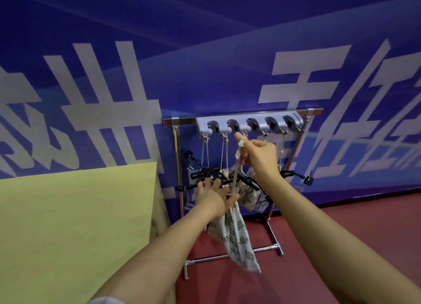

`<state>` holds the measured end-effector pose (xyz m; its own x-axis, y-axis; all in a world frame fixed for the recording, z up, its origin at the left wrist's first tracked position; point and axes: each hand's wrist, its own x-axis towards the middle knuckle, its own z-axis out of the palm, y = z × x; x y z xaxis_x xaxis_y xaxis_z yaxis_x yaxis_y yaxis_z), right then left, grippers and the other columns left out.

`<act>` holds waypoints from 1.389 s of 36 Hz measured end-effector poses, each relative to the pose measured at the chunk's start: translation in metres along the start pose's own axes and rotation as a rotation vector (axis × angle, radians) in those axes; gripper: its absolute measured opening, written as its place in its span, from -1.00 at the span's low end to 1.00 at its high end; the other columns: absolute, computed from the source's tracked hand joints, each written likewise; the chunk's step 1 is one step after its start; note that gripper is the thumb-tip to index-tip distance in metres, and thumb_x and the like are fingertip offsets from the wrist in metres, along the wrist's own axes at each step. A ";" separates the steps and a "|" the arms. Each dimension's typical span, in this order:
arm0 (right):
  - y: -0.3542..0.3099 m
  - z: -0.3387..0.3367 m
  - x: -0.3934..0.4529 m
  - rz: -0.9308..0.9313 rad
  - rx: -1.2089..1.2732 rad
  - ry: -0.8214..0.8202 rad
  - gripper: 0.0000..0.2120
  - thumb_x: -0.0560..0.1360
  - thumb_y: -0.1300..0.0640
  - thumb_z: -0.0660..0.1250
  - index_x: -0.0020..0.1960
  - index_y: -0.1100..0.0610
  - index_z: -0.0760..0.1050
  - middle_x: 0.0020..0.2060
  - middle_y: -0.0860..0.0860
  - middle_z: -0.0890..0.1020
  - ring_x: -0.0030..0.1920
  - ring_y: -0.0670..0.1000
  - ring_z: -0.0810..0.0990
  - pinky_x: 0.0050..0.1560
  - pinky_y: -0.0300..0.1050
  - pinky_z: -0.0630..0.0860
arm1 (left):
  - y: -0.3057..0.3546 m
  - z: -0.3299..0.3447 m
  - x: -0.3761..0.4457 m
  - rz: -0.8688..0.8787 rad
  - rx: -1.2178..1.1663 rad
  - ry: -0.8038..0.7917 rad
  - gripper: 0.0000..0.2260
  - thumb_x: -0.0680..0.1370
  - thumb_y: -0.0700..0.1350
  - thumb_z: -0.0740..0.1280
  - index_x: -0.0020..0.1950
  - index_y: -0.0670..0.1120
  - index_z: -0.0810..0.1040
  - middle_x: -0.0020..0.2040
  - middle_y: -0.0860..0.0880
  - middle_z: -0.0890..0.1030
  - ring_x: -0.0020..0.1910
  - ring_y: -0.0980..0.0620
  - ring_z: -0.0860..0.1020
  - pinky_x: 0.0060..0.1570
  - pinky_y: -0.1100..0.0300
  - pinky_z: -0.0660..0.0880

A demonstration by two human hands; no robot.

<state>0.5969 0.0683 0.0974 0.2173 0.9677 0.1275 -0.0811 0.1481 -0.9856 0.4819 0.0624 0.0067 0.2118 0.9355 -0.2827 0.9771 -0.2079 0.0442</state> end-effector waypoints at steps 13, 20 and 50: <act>0.014 -0.062 0.035 0.047 -0.054 -0.198 -0.84 0.51 0.19 0.36 -0.14 0.30 0.59 -0.47 0.10 0.48 -0.65 -0.04 0.29 -0.58 -0.25 0.25 | 0.035 0.012 0.053 0.151 0.030 -0.053 -0.52 0.62 0.20 -0.03 0.41 -0.02 0.33 0.45 -0.07 0.31 0.55 -0.09 -0.09 0.46 -0.18 -0.27; 0.024 -0.120 0.073 0.172 -0.048 -0.290 -0.81 0.54 0.32 0.23 -0.10 0.25 0.63 -0.61 0.01 0.35 -0.64 -0.06 0.11 -0.53 -0.24 0.06 | 0.093 0.013 0.079 0.112 -0.018 -0.112 -0.50 0.58 0.27 0.02 0.27 -0.08 0.40 0.29 -0.12 0.48 0.34 -0.12 0.36 0.43 -0.13 -0.01; 0.042 -0.309 0.232 0.105 -0.644 -0.362 -0.79 0.41 0.27 0.31 -0.36 0.35 0.45 -0.49 0.16 0.33 -0.45 0.05 0.22 -0.39 -0.11 0.22 | 0.296 -0.056 0.214 -0.121 -1.037 0.242 -0.76 0.55 -0.09 0.32 -0.14 -0.28 0.55 -0.25 -0.24 0.51 -0.25 -0.05 0.44 -0.23 0.07 0.36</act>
<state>0.9442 0.2357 0.0512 -0.1031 0.9933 -0.0516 0.5262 0.0105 -0.8503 0.8178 0.2170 0.0134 -0.0009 0.9891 -0.1473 0.5054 0.1276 0.8534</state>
